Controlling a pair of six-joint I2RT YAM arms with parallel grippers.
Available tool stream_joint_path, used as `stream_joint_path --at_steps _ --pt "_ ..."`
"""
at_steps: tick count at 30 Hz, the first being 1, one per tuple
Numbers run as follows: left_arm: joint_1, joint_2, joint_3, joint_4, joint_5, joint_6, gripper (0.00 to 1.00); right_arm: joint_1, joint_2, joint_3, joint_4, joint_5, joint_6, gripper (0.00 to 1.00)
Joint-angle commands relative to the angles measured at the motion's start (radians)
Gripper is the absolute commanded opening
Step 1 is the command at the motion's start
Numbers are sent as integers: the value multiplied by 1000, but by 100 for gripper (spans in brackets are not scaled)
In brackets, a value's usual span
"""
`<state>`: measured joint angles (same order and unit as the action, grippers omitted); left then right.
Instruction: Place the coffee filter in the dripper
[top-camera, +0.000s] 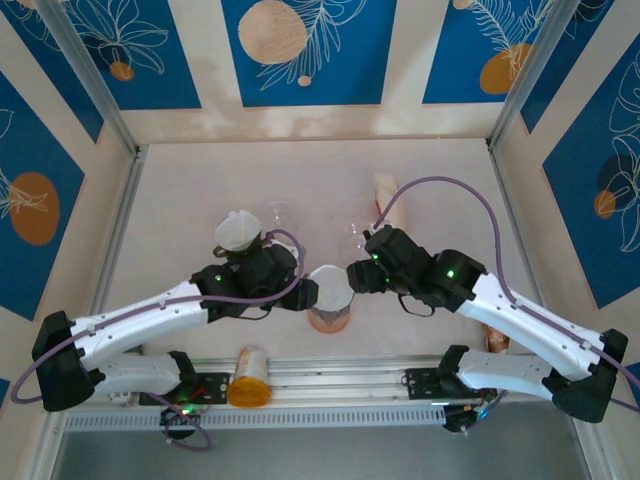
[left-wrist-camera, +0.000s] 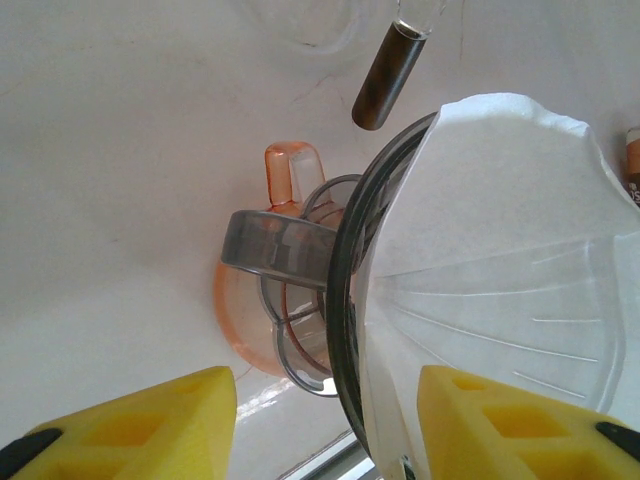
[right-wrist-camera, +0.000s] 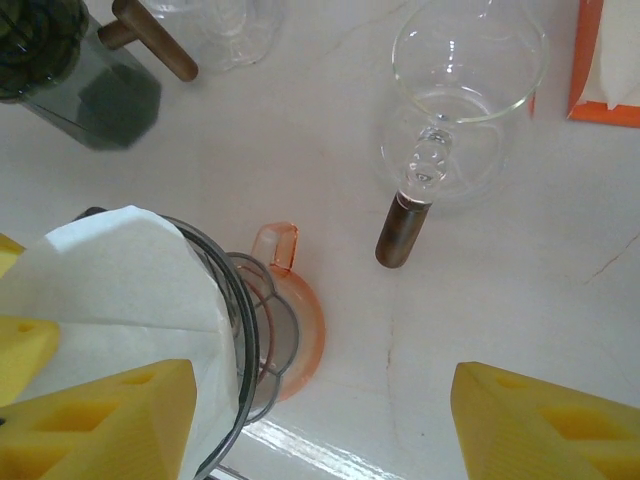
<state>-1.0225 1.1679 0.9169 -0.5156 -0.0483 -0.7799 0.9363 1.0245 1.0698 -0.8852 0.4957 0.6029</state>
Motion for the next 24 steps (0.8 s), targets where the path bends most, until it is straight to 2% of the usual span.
stream_joint_path --at_steps 1,9,17,19,22,24 --pt "12 -22 -3 4 10 -8 55 -1 -15 -23 7 24 32 69" --pt "12 -58 -7 16 6 -12 68 -4 -18 -27 6 26 38 69" --pt "17 -112 0 -4 -34 -10 69 -14 -38 -33 -2 37 50 69" --pt "36 -128 5 -13 -39 -3 66 -19 -48 -35 -3 38 52 69" --pt "98 -145 11 -9 -7 6 48 -25 -65 -40 -5 46 54 69" --pt "155 -132 28 0 28 18 47 -31 -76 -45 -4 47 57 69"
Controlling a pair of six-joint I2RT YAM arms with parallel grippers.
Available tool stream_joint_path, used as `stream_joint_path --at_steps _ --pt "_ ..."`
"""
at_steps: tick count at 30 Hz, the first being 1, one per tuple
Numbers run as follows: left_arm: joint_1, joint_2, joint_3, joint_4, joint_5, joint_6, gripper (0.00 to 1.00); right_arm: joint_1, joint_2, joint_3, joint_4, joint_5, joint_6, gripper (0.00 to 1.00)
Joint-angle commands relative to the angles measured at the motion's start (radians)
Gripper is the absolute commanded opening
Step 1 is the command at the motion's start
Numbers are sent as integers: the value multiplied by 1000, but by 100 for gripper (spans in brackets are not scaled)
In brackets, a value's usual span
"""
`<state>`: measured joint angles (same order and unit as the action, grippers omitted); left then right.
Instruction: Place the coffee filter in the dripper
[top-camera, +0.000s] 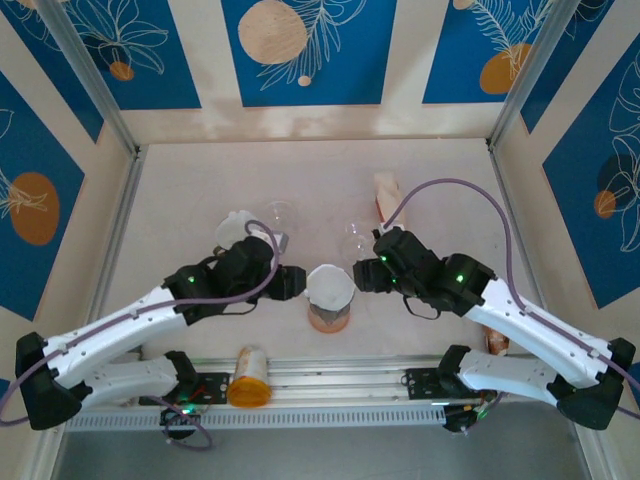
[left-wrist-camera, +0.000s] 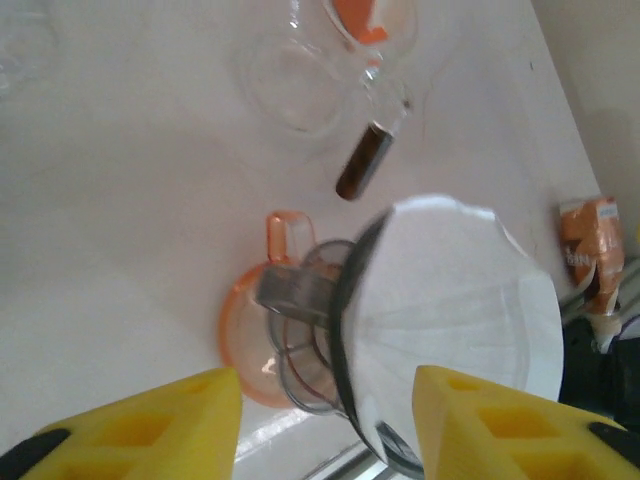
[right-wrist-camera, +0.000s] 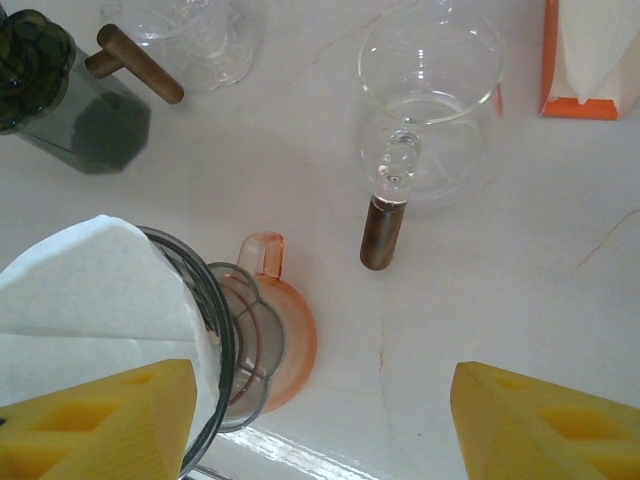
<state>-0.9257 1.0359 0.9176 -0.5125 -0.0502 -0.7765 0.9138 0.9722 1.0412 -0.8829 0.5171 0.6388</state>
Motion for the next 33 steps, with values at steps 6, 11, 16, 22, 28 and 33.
stream_joint_path --at_steps 6,11,16,22,28,33 --pt "102 139 158 -32 0 108 48 -14 -52 -36 -10 29 30 68" --pt "126 304 300 -73 -78 173 48 -21 -86 -57 -18 31 39 68" --pt "186 503 476 -116 -81 201 48 -24 -122 -68 -32 34 45 68" --pt "193 706 646 -160 -124 268 53 -64 -142 -109 -53 27 59 68" --pt "199 853 776 -169 -90 286 56 -163 -152 -176 34 -78 19 69" --pt "200 846 758 -136 -63 270 57 -330 -81 -194 189 -199 -22 69"
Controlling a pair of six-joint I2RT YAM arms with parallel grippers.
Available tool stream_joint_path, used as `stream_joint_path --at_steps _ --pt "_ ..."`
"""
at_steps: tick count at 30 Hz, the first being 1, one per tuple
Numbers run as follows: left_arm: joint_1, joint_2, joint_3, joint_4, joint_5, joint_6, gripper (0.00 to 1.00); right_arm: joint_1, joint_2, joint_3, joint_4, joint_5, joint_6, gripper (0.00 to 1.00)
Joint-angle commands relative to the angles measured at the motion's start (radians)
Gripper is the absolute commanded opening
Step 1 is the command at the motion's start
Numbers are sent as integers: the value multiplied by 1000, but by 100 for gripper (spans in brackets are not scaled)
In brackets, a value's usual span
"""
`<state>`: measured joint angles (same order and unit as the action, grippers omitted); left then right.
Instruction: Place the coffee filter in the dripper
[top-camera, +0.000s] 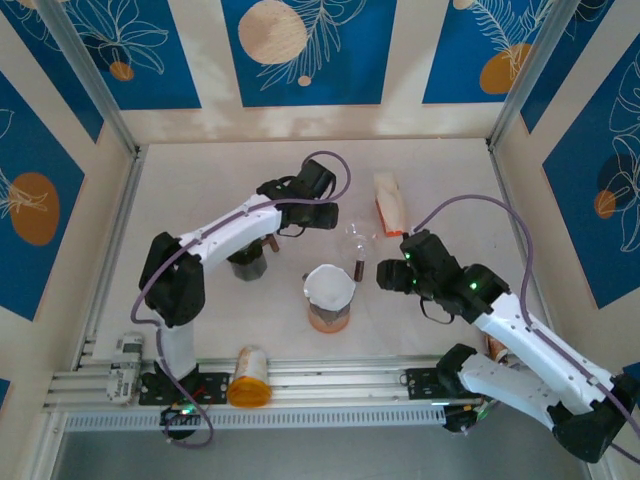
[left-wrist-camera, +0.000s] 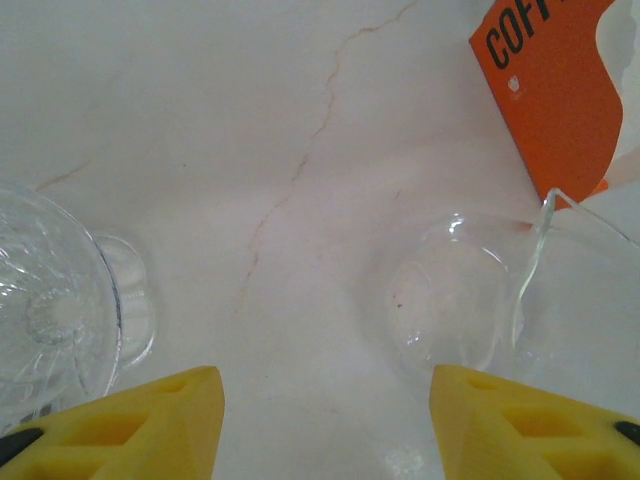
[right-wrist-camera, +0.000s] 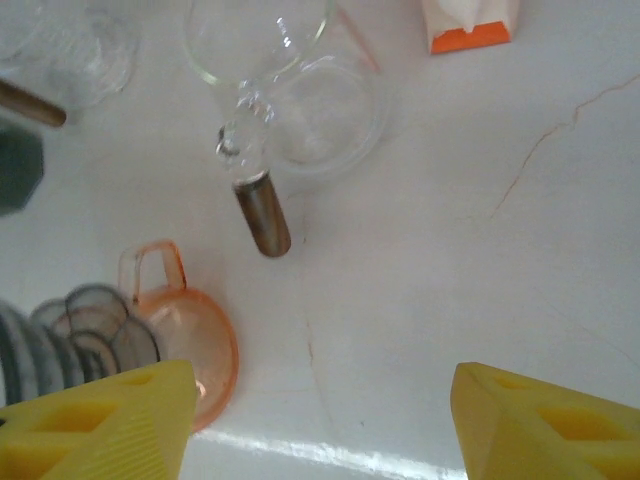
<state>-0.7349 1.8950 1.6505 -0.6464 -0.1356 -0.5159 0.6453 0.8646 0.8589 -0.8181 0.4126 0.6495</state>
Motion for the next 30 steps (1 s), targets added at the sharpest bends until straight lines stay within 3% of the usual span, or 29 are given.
stream_joint_path --at_steps 1,5,12,25,30 --pt "9 -13 25 -4 24 7 57 -103 54 -14 169 -124 -29 69" --pt "9 -13 12 -4 27 -3 57 -212 215 -3 345 -263 3 68" --pt "10 -22 5 -9 19 2 57 -248 494 136 389 -223 17 65" --pt "13 -16 4 13 45 -6 57 -272 710 245 388 -169 32 56" --pt "12 -80 -16 24 59 -10 57 -274 745 269 368 -158 27 41"
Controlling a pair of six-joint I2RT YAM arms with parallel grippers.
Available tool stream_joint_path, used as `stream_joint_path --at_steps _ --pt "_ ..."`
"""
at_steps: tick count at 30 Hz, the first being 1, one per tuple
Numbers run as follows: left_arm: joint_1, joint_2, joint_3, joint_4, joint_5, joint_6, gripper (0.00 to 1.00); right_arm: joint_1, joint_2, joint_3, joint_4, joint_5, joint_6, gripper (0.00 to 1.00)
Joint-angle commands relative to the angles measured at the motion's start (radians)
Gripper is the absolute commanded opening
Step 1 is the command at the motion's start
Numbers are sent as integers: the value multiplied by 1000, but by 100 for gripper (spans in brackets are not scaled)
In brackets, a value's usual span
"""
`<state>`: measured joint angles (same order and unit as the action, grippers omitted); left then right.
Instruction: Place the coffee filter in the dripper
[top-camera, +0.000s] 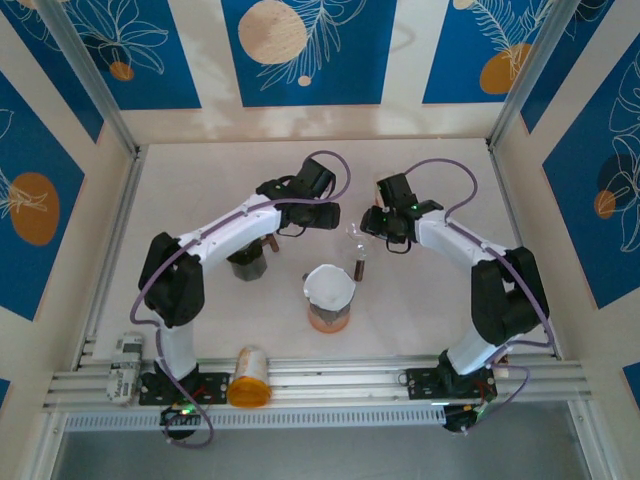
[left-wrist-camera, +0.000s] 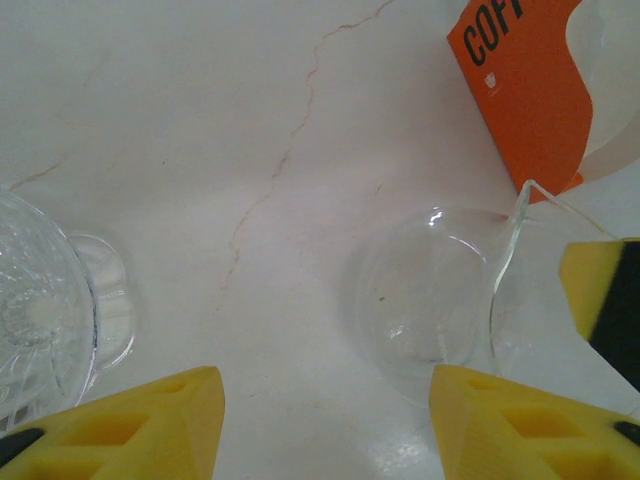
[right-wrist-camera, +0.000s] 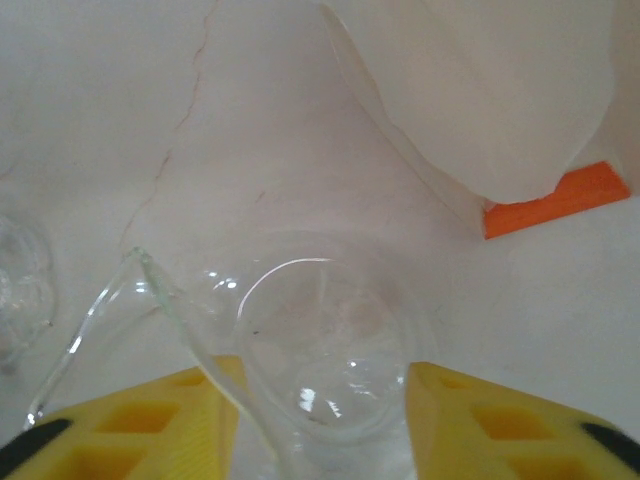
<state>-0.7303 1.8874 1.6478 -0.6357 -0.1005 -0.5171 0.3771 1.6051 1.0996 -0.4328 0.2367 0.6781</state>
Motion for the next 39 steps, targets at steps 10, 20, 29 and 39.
stream_joint_path --at_steps 10,20,29,39 --pt "-25 -318 -143 45 49 -20 58 -2 -127 -41 -67 89 -17 12" --pt "-245 -641 -405 16 -134 -12 61 21 -527 -228 -250 163 16 9" --pt "-665 -809 -607 -51 -458 -137 66 59 -742 -343 -375 210 45 7" --pt "-821 -690 -672 -25 -482 -251 72 85 -781 -324 -509 239 26 7"
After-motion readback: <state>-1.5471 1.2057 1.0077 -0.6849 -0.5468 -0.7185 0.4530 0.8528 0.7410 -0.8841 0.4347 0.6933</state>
